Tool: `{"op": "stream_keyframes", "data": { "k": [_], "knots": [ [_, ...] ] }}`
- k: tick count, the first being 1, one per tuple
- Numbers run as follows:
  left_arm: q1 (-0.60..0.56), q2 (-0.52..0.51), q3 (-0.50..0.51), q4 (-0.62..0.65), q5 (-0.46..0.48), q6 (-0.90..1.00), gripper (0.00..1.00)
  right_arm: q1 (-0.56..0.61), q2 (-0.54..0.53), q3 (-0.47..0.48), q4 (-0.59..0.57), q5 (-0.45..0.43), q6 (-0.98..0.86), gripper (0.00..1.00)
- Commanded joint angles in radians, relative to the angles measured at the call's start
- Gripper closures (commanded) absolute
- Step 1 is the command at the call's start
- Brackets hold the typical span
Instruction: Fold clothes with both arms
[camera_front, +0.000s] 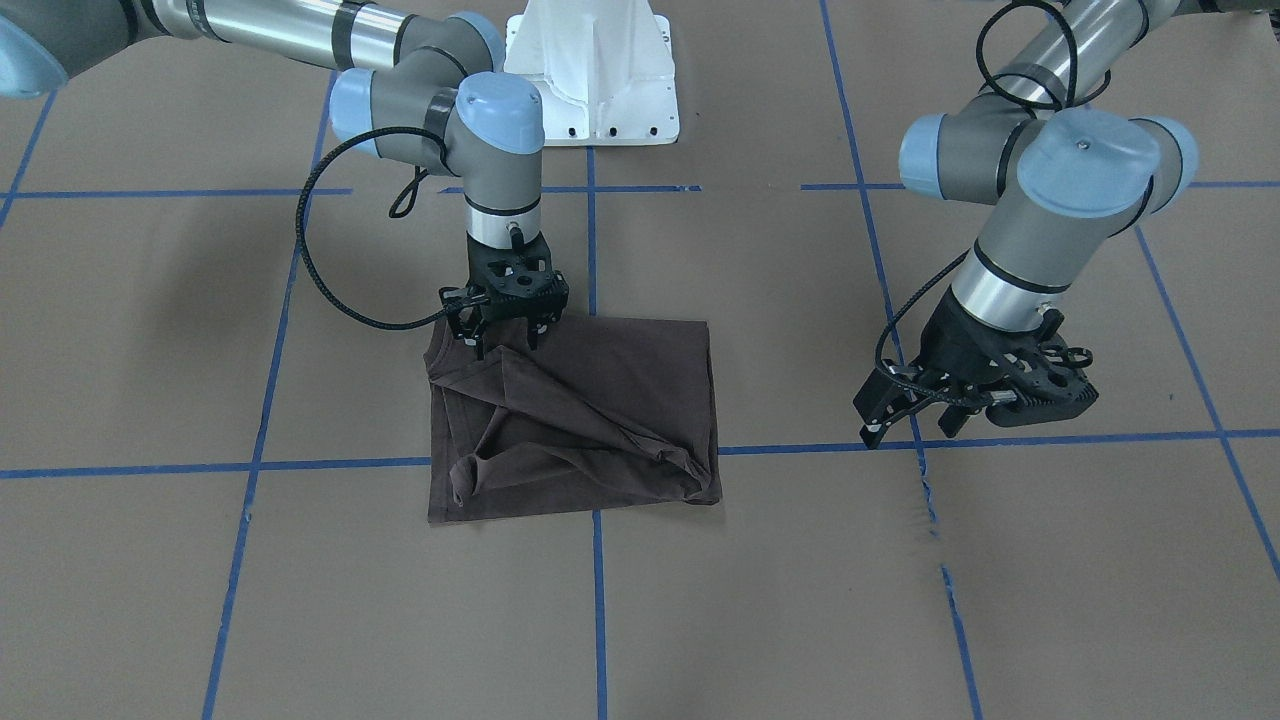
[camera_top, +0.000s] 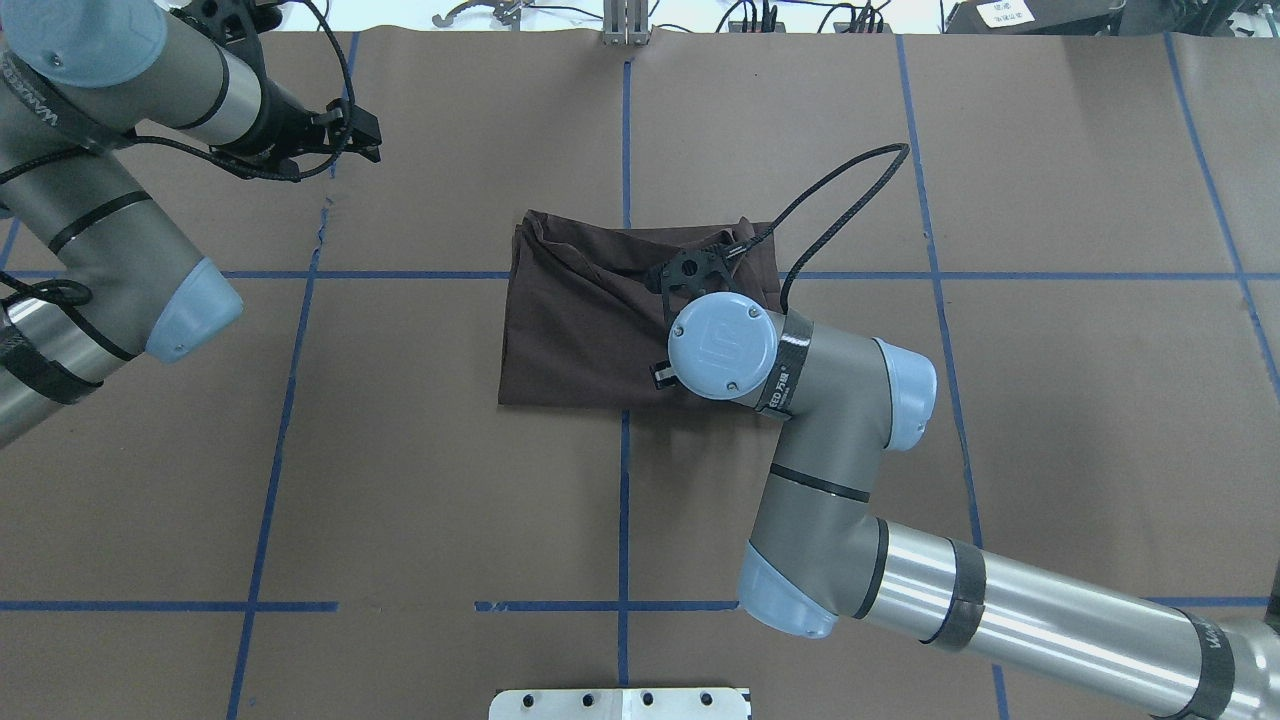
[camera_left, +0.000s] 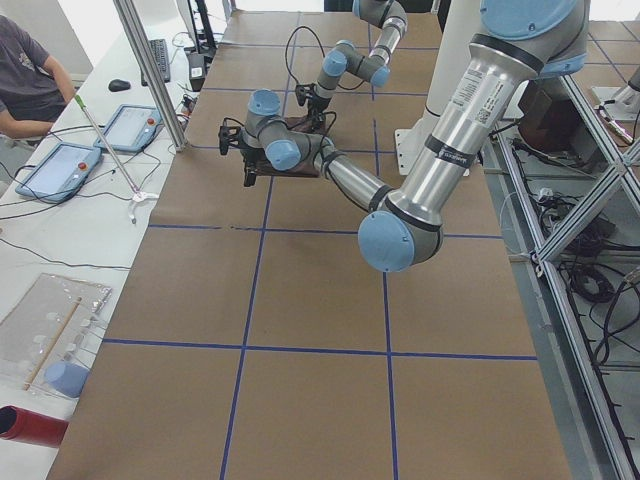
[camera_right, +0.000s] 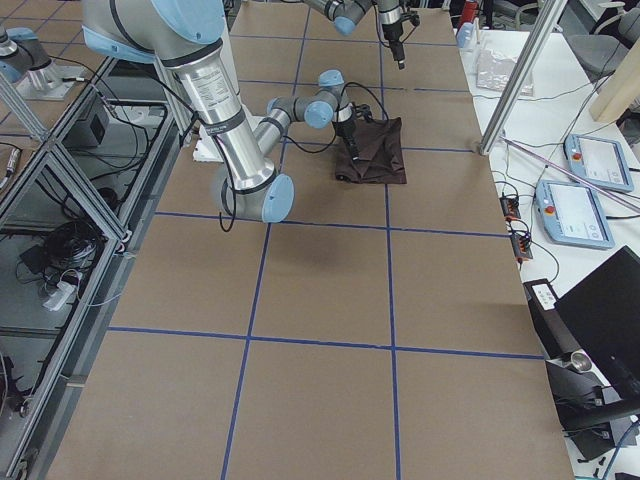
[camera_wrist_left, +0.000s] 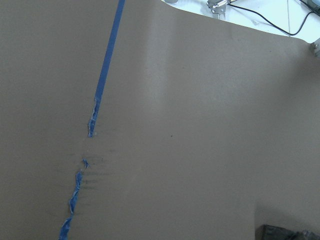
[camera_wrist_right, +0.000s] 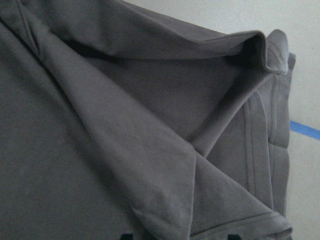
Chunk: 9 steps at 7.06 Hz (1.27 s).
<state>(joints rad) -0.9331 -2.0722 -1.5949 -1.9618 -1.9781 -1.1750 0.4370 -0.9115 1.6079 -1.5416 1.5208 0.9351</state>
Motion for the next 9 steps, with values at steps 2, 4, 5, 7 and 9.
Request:
{"op": "stream_keyframes", "data": {
  "k": [2,4,5,7,9],
  "knots": [
    [-0.003,0.0,0.0,0.0,-0.002,0.0,0.0,-0.004,-0.006,0.004,0.003,-0.005,-0.015,0.7],
    [-0.001,-0.002,-0.002,0.0,-0.002,0.0,0.0,-0.004,-0.013,0.004,0.008,-0.002,-0.016,0.96],
    [-0.001,-0.003,-0.002,0.0,-0.002,0.0,0.0,-0.003,-0.013,0.004,0.009,-0.004,-0.016,1.0],
    [-0.001,-0.008,-0.002,-0.002,-0.004,-0.002,0.0,0.011,-0.014,0.004,0.011,-0.004,-0.016,1.0],
    [0.0,-0.009,-0.004,-0.002,-0.004,-0.005,0.0,0.101,0.0,0.001,0.015,-0.004,-0.033,1.0]
  ]
}}
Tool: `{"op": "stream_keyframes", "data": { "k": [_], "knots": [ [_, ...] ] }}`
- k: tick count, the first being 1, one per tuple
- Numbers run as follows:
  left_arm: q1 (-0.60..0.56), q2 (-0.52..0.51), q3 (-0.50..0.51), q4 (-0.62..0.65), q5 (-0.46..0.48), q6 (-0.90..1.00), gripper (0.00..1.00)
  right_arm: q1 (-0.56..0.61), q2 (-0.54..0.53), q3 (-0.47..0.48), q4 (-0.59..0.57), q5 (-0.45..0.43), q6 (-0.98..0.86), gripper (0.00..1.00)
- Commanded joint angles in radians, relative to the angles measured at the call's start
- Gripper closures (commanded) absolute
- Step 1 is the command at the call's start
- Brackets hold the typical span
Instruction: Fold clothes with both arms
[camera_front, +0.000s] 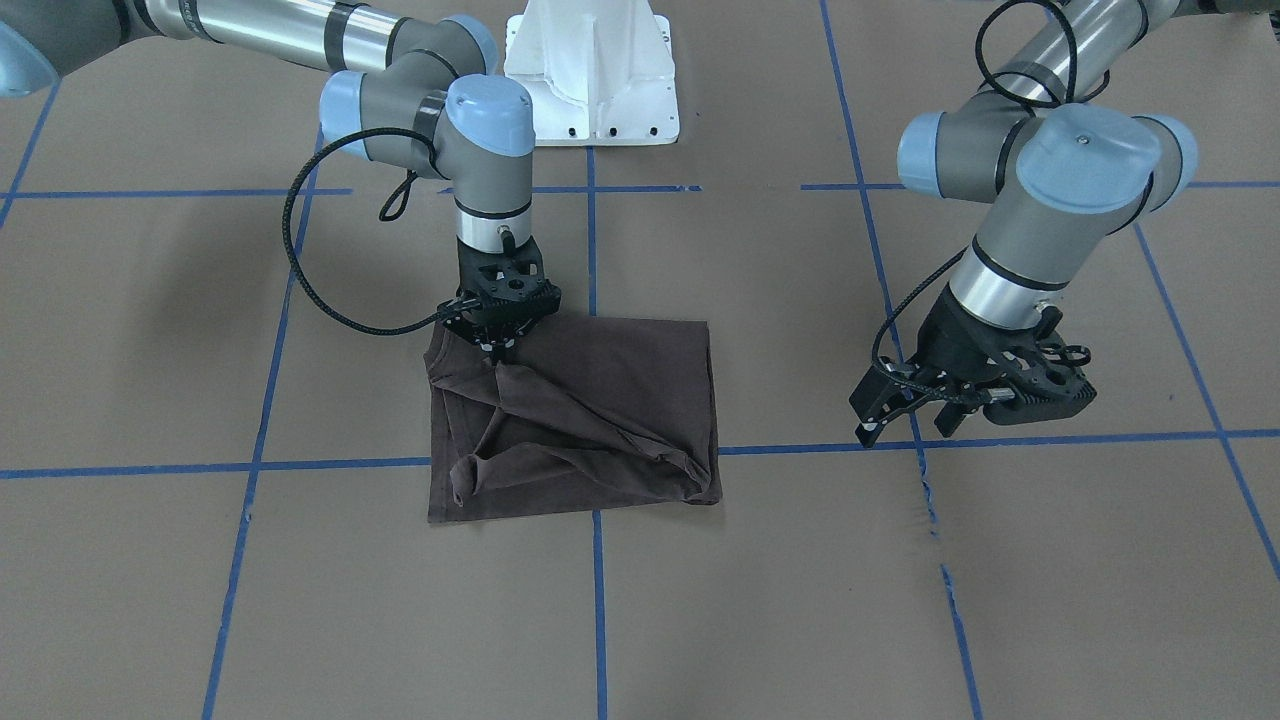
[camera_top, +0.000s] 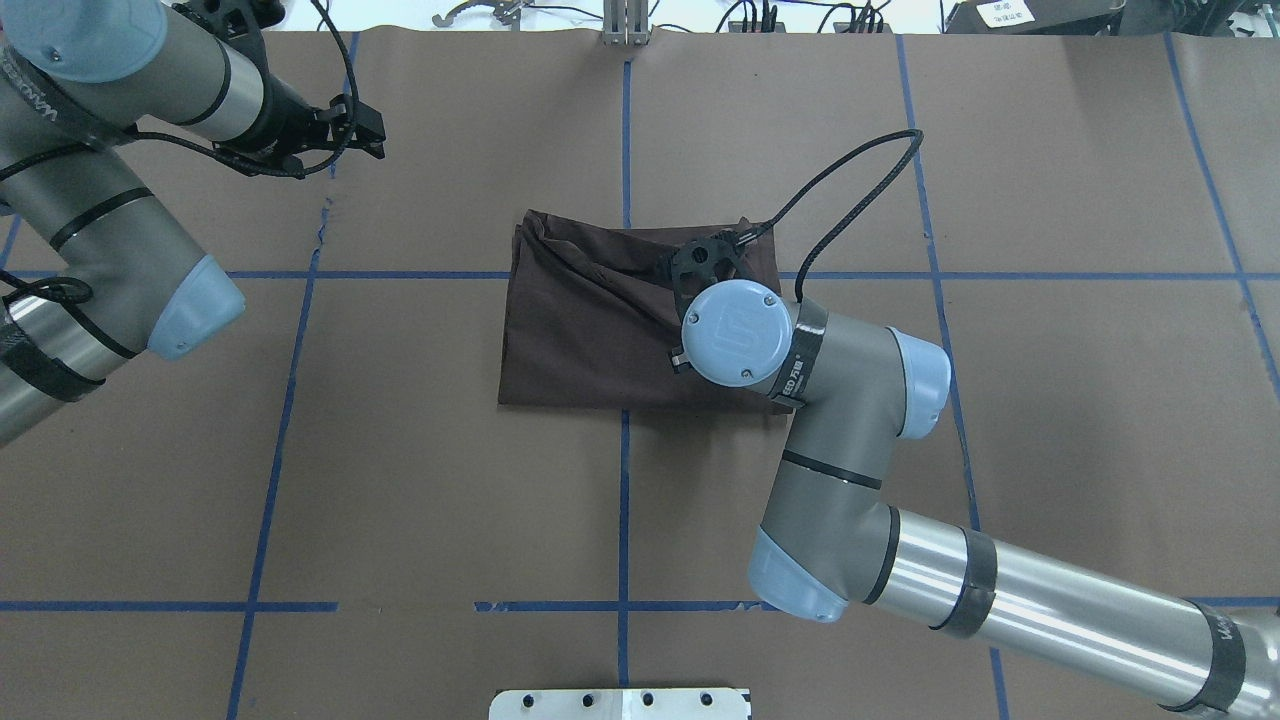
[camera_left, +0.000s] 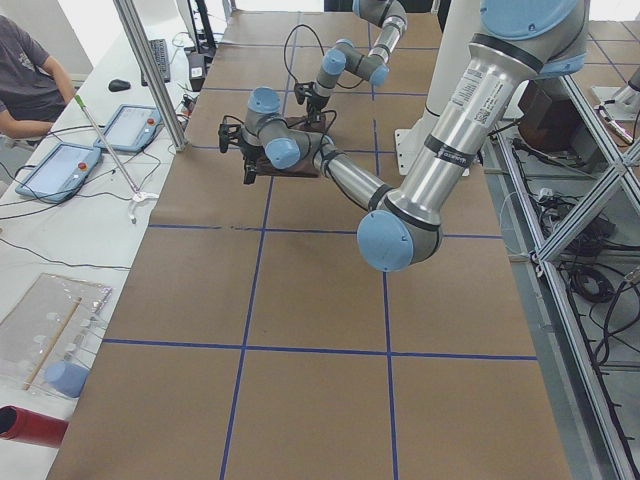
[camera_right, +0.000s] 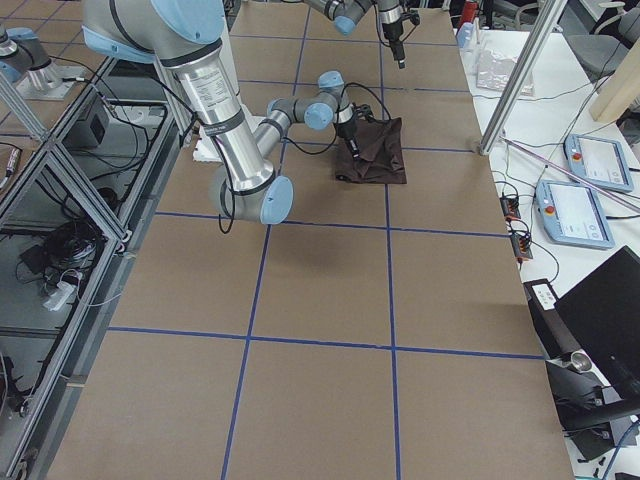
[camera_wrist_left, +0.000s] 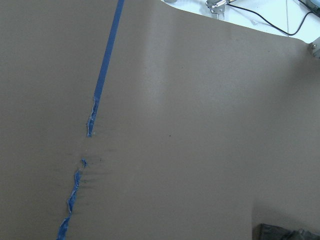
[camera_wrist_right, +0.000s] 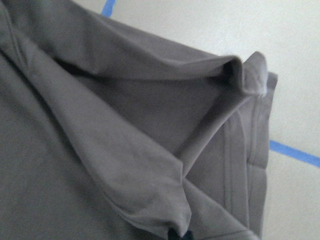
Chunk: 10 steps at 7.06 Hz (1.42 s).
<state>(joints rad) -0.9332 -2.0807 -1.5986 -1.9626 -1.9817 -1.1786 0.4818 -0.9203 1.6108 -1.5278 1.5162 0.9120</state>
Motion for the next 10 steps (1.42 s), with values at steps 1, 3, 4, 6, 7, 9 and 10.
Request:
{"op": "stream_keyframes", "data": {
  "k": [1,3,4,6,7,9,10],
  "knots": [
    [-0.001,-0.004,0.0,-0.001,0.0,-0.001,0.0,0.102,0.015,-0.034,0.062,0.011,-0.01,1.0],
    [-0.003,-0.013,0.0,0.001,0.003,-0.001,0.0,0.165,0.151,-0.284,0.156,0.021,-0.002,1.0],
    [-0.003,-0.016,0.0,0.001,0.004,0.001,0.0,0.203,0.214,-0.446,0.237,0.021,-0.002,1.0],
    [-0.003,-0.025,0.0,0.001,0.004,-0.003,0.0,0.253,0.215,-0.494,0.279,0.059,-0.015,1.0],
    [-0.003,-0.028,0.0,0.001,0.004,-0.003,0.0,0.261,0.213,-0.494,0.279,0.062,-0.016,0.63],
    [-0.003,-0.032,0.0,0.001,0.003,-0.001,0.0,0.326,0.215,-0.491,0.278,0.191,-0.083,0.0],
    [-0.003,-0.033,0.0,-0.001,0.0,0.002,0.0,0.407,0.215,-0.486,0.267,0.352,-0.117,0.0]
  ]
}}
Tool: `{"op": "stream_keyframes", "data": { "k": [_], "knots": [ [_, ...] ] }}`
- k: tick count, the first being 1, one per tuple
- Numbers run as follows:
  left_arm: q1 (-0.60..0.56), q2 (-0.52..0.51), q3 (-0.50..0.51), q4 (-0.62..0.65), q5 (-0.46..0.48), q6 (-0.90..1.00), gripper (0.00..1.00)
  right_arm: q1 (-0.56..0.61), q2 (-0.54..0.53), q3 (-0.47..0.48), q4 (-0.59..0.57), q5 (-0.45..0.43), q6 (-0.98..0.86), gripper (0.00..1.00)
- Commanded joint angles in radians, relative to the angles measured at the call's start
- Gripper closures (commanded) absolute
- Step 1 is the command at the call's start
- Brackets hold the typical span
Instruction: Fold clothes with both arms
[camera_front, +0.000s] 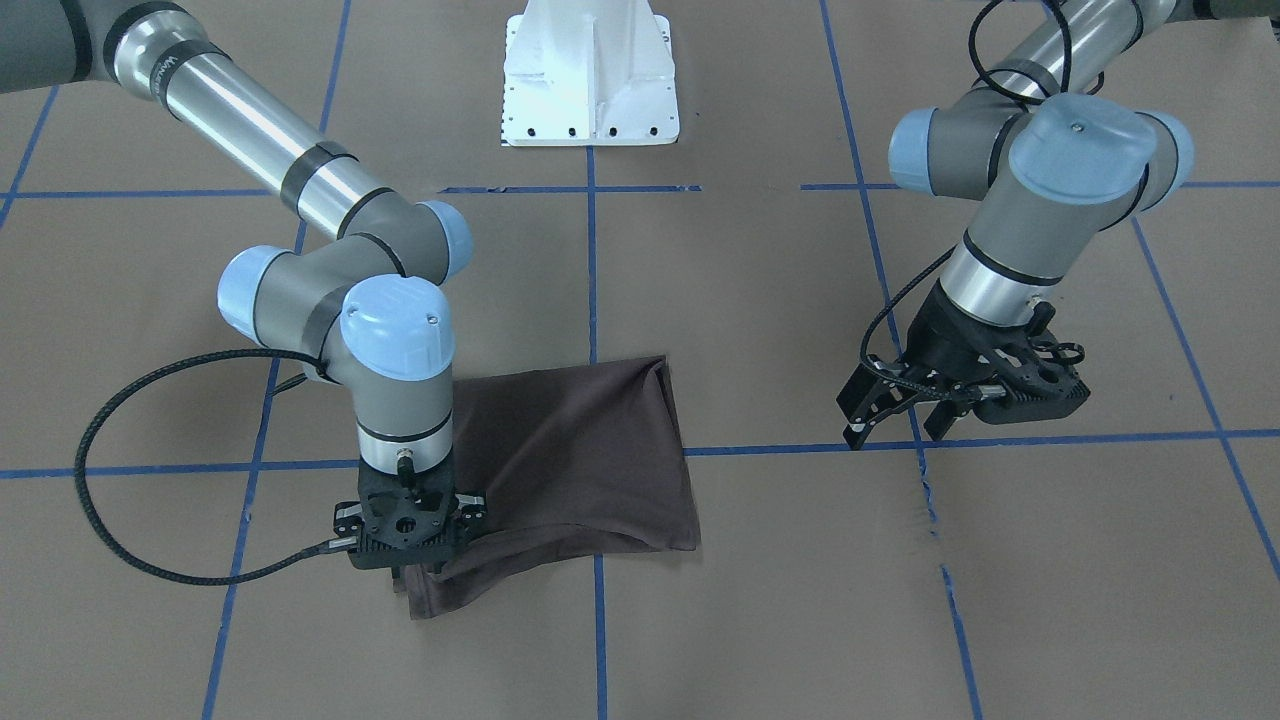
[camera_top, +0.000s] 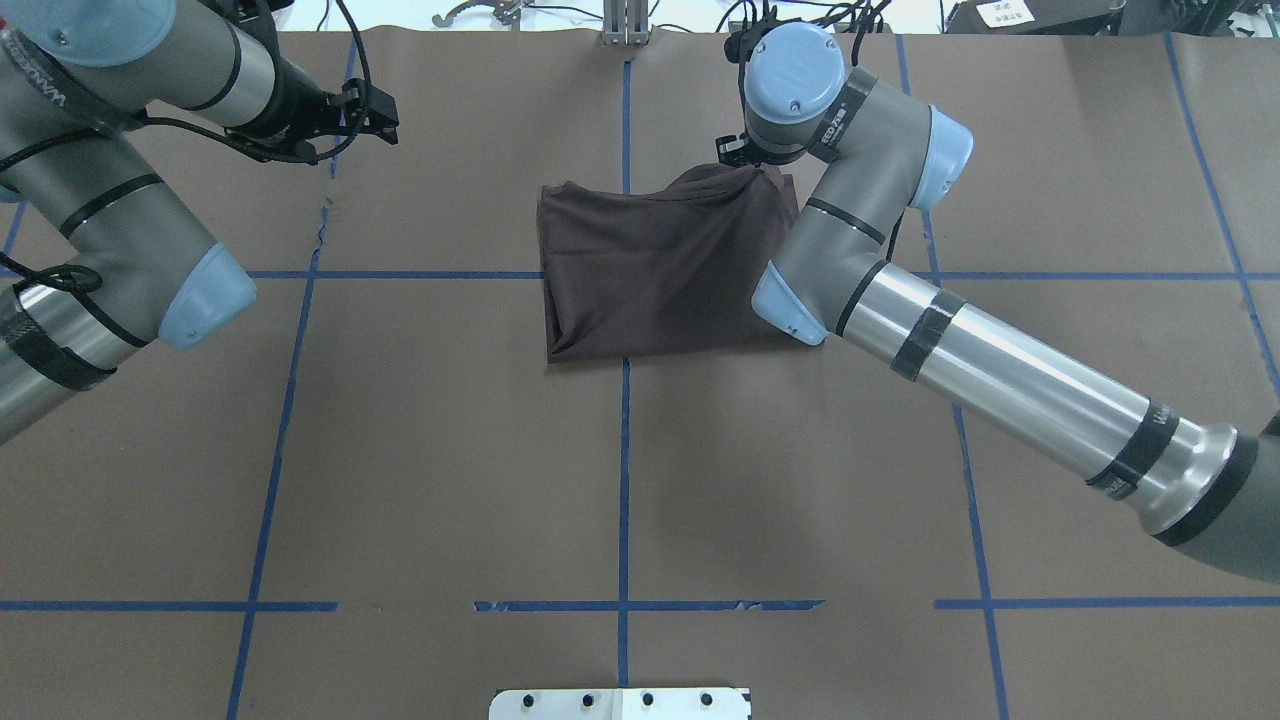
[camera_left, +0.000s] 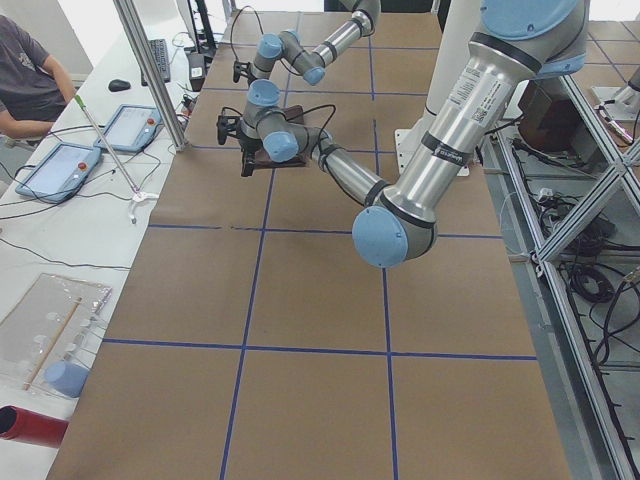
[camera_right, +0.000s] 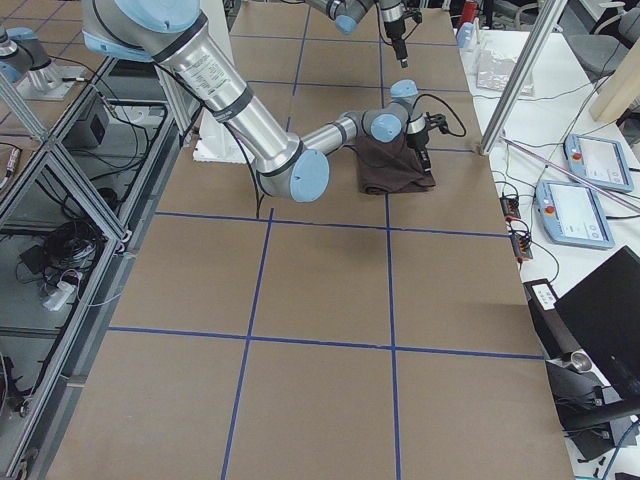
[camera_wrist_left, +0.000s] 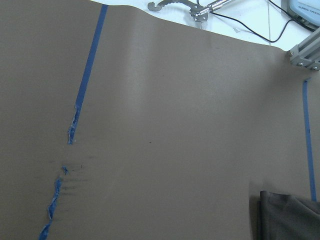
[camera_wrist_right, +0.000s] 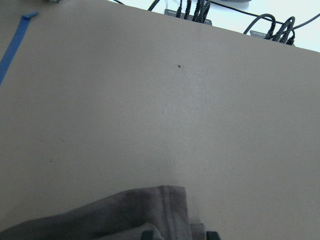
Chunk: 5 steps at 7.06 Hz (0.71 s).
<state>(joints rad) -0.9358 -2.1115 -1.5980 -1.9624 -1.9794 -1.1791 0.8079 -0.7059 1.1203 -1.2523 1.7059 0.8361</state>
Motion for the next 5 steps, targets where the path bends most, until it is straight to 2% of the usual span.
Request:
{"op": "stream_keyframes", "data": {
  "k": [1,2,4,5],
  "knots": [
    [-0.017,0.001,0.001,-0.006,-0.006,0.006,0.0,0.171,-0.015,0.018,-0.059,0.333,-0.087,0.0],
    [-0.061,0.008,0.0,0.0,-0.053,0.1,0.0,0.253,-0.114,0.161,-0.19,0.422,-0.174,0.0],
    [-0.229,0.118,-0.013,0.01,-0.189,0.4,0.0,0.403,-0.322,0.472,-0.518,0.442,-0.482,0.0],
    [-0.324,0.187,-0.013,0.041,-0.208,0.614,0.0,0.5,-0.398,0.562,-0.676,0.464,-0.67,0.0]
  ]
}}
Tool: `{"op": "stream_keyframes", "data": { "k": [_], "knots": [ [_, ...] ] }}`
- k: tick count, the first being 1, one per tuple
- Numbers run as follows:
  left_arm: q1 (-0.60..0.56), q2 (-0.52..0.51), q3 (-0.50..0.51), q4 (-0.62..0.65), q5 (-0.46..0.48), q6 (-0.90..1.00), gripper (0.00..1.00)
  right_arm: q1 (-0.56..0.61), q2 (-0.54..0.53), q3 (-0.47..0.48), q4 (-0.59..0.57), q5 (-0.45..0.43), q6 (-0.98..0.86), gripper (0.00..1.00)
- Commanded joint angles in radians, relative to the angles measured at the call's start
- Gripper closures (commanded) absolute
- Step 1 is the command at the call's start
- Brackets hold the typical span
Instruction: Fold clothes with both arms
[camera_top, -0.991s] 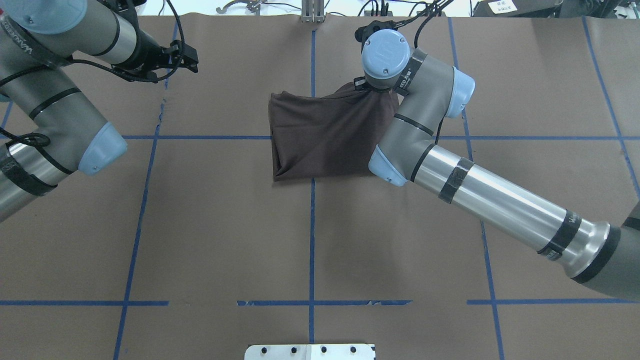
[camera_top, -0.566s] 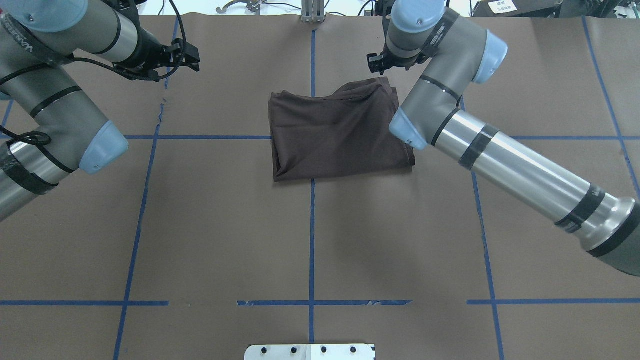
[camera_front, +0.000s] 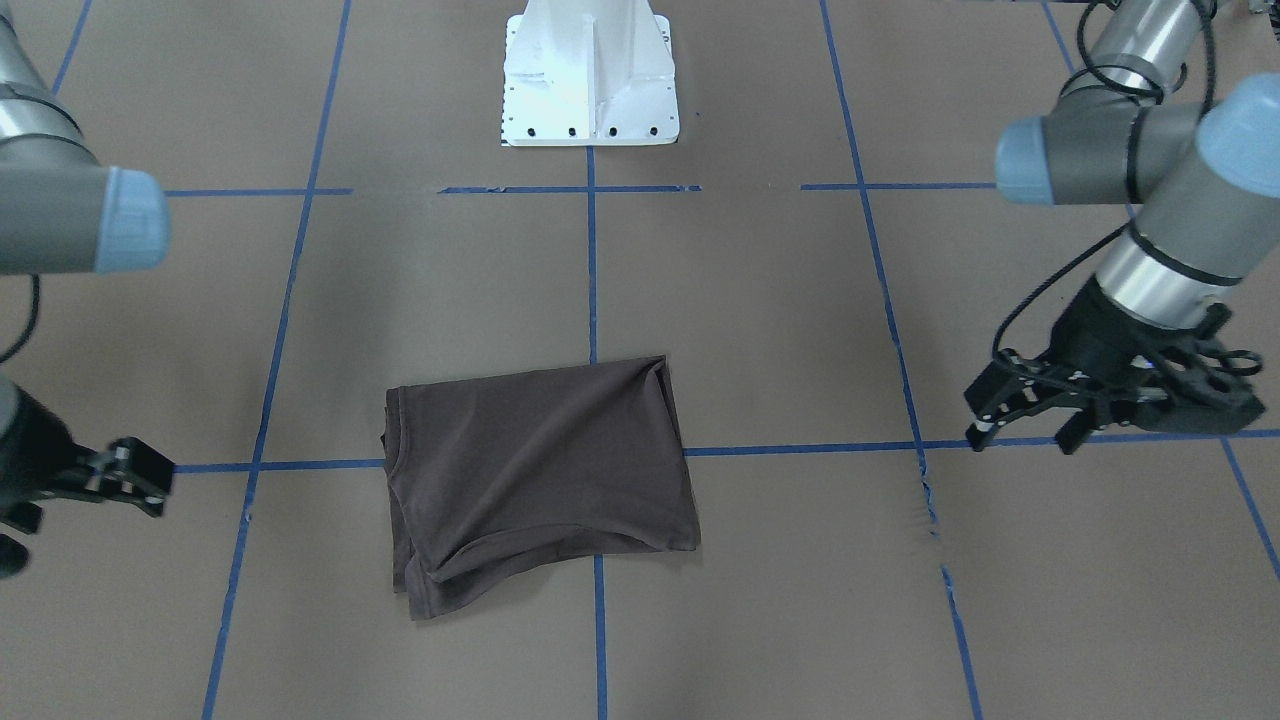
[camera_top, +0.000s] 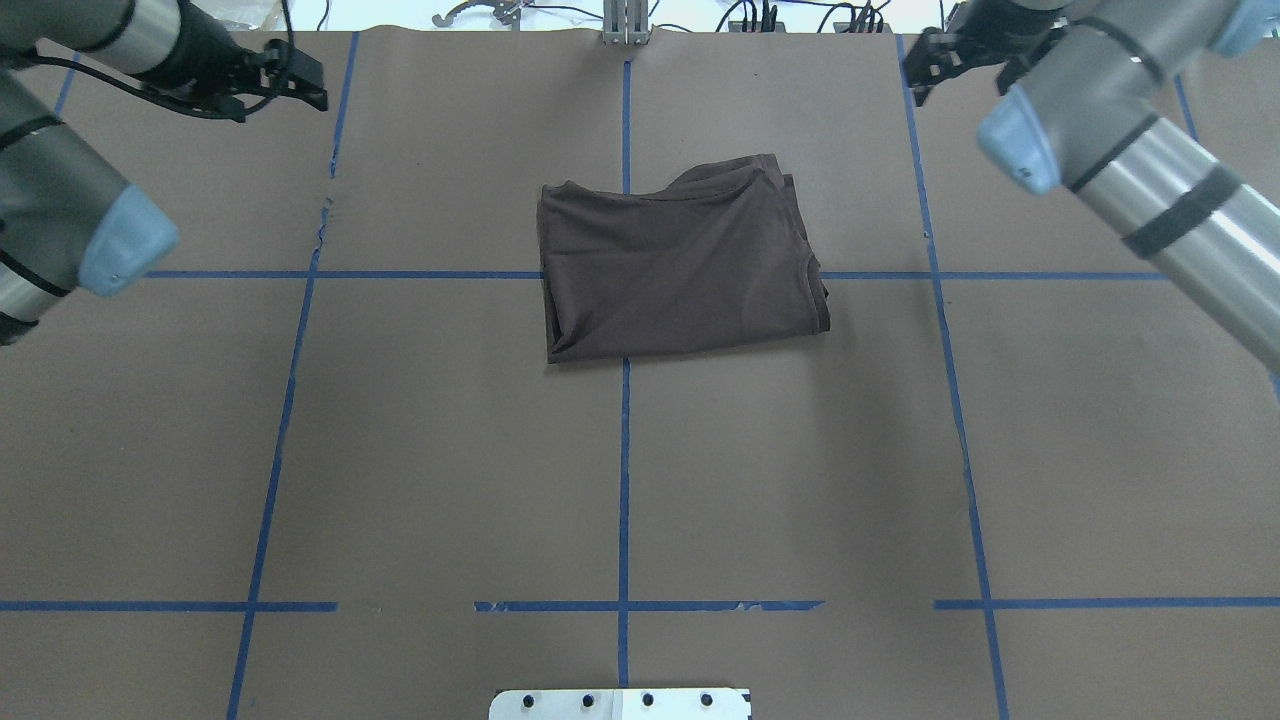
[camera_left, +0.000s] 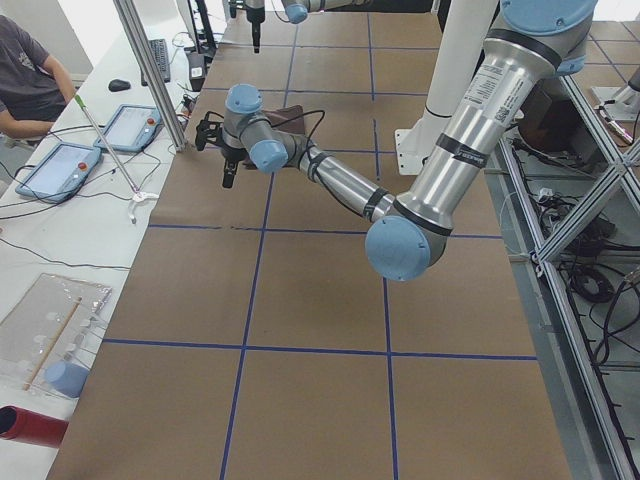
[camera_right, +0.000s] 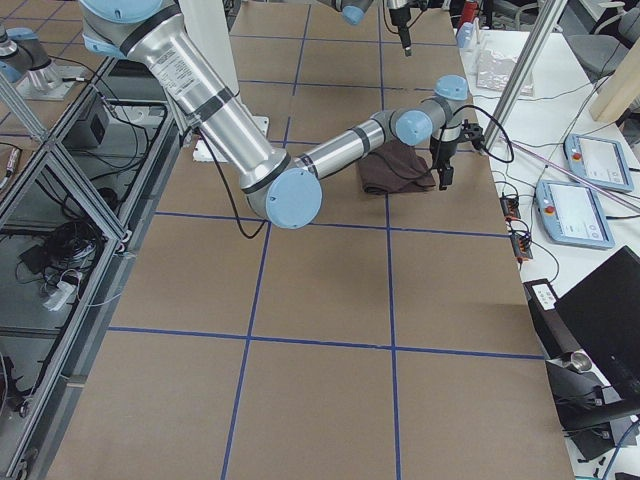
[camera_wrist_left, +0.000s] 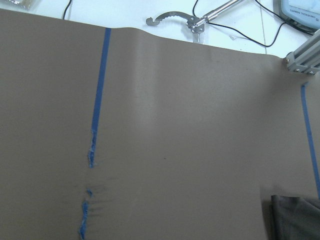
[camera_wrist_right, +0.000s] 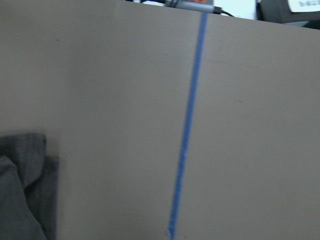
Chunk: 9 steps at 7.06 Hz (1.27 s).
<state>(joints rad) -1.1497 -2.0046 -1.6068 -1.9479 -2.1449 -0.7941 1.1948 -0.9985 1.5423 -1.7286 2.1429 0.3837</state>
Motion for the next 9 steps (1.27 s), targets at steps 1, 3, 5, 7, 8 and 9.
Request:
{"op": "stream_keyframes", "data": {
  "k": [1,3,5,7,8,9],
  "knots": [
    [-0.208,0.128,0.007,0.094,-0.04,0.492,0.0,0.221,-0.189,0.171,-0.283,0.076,-0.415,0.0],
    [-0.365,0.255,0.025,0.165,-0.04,0.96,0.0,0.413,-0.432,0.171,-0.27,0.188,-0.723,0.0],
    [-0.43,0.442,0.031,0.112,-0.132,1.13,0.0,0.473,-0.52,0.215,-0.235,0.187,-0.73,0.0],
    [-0.426,0.463,0.083,-0.026,-0.125,1.127,0.0,0.471,-0.575,0.203,-0.198,0.181,-0.727,0.0],
    [-0.424,0.437,0.105,0.0,-0.091,1.078,0.0,0.471,-0.618,0.199,-0.198,0.193,-0.726,0.0],
    [-0.424,0.434,0.081,0.068,-0.084,1.037,0.0,0.471,-0.641,0.168,-0.198,0.216,-0.727,0.0]
  ]
}}
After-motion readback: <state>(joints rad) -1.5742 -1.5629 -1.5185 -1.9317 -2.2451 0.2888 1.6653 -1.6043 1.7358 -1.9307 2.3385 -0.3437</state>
